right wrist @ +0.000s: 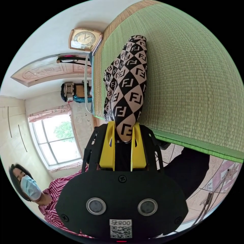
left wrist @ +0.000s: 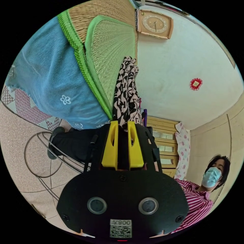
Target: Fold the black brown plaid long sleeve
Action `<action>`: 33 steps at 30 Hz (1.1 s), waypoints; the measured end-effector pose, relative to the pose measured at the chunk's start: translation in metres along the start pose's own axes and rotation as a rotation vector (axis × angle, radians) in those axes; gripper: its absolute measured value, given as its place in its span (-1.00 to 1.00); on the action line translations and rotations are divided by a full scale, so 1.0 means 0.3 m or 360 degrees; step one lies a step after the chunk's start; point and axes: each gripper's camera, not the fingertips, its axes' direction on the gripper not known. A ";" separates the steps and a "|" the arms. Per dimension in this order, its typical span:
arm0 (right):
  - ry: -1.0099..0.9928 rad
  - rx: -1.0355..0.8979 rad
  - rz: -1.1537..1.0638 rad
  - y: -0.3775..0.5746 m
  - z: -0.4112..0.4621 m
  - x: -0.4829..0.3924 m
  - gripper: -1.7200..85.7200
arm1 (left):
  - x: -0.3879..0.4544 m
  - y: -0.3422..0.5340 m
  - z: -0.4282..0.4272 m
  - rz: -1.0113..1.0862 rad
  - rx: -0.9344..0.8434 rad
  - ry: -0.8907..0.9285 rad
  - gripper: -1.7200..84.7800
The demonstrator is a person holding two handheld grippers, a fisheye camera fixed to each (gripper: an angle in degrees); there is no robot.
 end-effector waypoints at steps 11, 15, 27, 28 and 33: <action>-0.0127 -0.0010 0.0004 0.075 -0.028 0.029 -0.72 | 0.015 0.042 -0.088 0.0053 0.0011 0.0105 -0.76; -0.0199 0.0017 0.0033 0.088 -0.035 0.078 -0.70 | -0.034 0.034 -0.084 -0.0008 0.0002 0.0157 -0.63; -0.0394 0.0188 0.0063 0.166 -0.137 0.226 -0.65 | -0.031 -0.019 0.021 0.0042 -0.0163 0.0196 -0.56; -0.0423 0.0214 0.0072 0.178 -0.148 0.246 -0.65 | -0.033 -0.018 0.023 0.0042 -0.0163 0.0192 -0.57; -0.0497 0.0235 0.0092 0.205 -0.155 0.297 -0.63 | -0.059 0.003 0.046 0.0028 -0.0180 0.0168 -0.58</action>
